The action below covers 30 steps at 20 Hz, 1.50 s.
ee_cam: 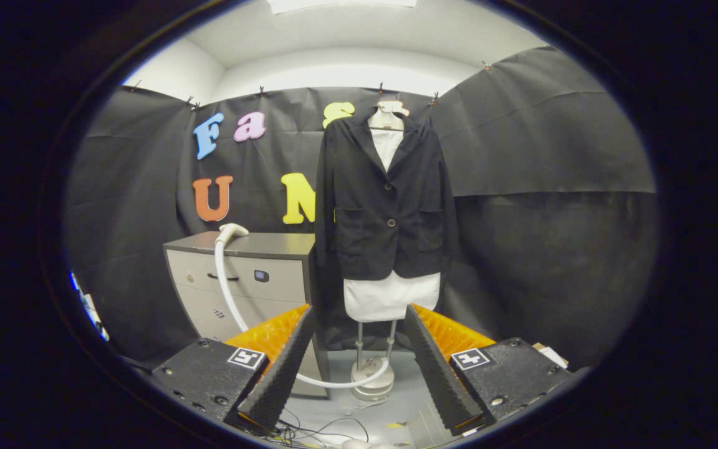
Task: Iron the clothes twice with a garment steamer, once on the left side and once on the right side.
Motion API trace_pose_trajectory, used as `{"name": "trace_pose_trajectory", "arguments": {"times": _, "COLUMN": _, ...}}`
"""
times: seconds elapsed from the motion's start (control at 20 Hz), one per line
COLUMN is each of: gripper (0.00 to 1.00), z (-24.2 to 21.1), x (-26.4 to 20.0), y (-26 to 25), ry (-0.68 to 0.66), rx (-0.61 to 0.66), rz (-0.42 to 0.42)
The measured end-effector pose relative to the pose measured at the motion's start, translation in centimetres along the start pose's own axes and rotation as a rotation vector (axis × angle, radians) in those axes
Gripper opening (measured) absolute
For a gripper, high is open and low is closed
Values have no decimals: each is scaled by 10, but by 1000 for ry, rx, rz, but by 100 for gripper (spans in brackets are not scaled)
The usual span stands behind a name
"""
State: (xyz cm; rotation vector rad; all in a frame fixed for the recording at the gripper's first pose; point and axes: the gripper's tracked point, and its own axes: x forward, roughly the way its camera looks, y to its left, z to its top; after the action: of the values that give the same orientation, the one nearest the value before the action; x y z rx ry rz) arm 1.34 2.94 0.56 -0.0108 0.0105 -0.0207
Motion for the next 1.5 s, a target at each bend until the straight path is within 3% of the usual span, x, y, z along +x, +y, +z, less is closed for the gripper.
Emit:
{"name": "trace_pose_trajectory", "arguments": {"times": 0.2, "gripper": 94, "z": 14, "x": 18, "y": 5, "ry": 7, "rx": -11, "rz": -12}}
{"name": "trace_pose_trajectory", "arguments": {"times": 0.65, "gripper": 94, "z": 81, "x": 114, "y": 70, "ry": -22, "rx": -41, "rz": 107}}
{"name": "trace_pose_trajectory", "arguments": {"times": 1.15, "gripper": 94, "z": 118, "x": 251, "y": 228, "ry": 93, "rx": -93, "rz": 359}}
{"name": "trace_pose_trajectory", "arguments": {"times": 1.5, "gripper": 94, "z": 94, "x": 314, "y": 347, "ry": 234, "rx": -137, "rz": 518}}
